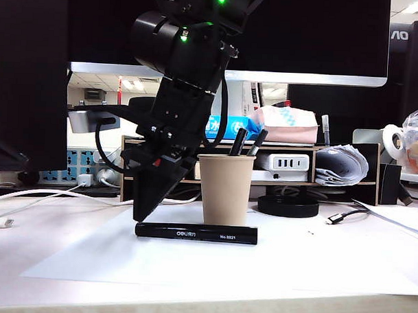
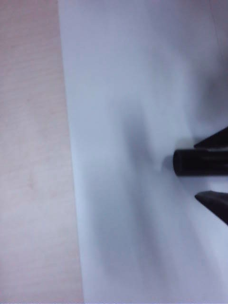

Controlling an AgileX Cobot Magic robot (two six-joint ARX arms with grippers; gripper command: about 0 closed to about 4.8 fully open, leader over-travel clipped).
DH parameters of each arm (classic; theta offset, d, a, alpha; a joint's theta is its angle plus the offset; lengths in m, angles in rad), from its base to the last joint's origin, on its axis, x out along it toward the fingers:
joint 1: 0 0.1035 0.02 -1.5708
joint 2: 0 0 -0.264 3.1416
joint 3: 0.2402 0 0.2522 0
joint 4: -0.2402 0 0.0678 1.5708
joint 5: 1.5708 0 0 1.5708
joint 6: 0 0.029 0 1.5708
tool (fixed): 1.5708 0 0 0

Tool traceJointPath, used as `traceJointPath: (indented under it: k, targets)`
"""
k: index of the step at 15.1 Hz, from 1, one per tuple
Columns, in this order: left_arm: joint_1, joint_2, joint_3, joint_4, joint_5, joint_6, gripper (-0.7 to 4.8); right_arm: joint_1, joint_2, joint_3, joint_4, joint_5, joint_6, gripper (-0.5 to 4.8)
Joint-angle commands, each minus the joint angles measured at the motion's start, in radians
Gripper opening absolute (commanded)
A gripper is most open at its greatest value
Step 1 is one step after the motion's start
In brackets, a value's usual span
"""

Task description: Pick up the marker and insert it into the paper cup.

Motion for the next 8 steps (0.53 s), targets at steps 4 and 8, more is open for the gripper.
traceJointPath:
  k: [4, 8]
  targets:
    - [0.002, 0.000, 0.001, 0.006, 0.004, 0.004, -0.05, -0.009, 0.006, 0.006, 0.011, 0.008, -0.002, 1.22]
    - [0.002, 0.000, 0.001, 0.006, 0.003, 0.004, -0.05, -0.010, 0.007, 0.006, 0.020, 0.008, -0.002, 1.22]
